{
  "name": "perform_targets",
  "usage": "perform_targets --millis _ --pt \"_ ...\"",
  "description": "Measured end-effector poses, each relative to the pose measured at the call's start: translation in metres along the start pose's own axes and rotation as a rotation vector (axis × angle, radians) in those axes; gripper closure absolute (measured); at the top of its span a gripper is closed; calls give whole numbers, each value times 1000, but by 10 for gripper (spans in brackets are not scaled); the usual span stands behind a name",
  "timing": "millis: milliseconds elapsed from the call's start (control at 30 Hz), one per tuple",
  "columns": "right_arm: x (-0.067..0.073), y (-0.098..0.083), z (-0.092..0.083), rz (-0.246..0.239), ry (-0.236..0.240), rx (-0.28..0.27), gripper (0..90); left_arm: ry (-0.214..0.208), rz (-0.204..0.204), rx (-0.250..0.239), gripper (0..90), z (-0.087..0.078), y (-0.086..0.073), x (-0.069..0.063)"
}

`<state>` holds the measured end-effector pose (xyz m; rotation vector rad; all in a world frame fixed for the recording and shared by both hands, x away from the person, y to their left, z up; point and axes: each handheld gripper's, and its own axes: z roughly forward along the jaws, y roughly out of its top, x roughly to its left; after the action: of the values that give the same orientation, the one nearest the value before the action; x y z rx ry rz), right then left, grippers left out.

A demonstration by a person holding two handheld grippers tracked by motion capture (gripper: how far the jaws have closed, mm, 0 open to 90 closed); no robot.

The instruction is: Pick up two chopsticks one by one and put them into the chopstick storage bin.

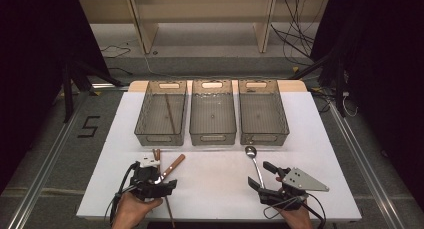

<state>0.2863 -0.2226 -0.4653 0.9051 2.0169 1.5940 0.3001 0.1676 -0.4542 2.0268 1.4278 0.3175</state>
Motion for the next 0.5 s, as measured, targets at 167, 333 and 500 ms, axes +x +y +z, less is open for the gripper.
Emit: perform_targets --millis 167,333,500 --pt "-1 -1 0 -3 -1 1 273 8 0 20 334 3 -6 -1" --pt "-2 -1 -1 2 -2 -1 273 14 0 32 360 5 -11 -3" --pt "-2 -1 -1 2 -3 -2 273 6 -5 44 389 9 -17 -5"
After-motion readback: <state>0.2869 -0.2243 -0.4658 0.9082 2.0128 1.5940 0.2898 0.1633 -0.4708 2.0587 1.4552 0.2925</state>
